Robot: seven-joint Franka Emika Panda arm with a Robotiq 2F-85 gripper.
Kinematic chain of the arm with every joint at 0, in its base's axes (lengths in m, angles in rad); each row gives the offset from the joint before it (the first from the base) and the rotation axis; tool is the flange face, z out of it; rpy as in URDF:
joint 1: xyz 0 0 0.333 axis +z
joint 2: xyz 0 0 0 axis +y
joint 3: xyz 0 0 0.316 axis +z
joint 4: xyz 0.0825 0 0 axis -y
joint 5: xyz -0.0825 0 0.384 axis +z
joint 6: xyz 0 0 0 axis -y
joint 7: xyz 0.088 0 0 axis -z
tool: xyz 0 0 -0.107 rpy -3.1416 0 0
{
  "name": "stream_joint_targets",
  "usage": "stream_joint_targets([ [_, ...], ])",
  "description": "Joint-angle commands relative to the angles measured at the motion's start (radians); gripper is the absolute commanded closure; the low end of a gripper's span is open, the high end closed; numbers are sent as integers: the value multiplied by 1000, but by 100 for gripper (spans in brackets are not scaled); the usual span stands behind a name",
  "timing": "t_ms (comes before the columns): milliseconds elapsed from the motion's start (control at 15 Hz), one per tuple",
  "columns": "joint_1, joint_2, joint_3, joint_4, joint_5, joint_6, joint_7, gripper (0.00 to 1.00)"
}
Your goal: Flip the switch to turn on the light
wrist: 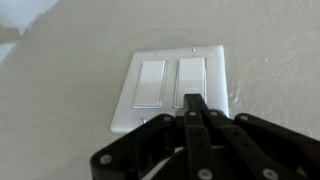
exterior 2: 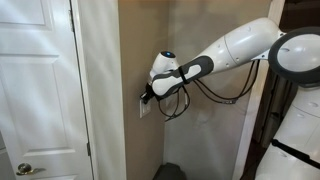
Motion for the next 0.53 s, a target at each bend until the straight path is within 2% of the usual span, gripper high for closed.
stream_joint_targets([
  [0, 0, -20, -5, -2, -6, -29, -15, 100],
  [467, -13, -39, -9, -6, -31, -143, 15, 100],
])
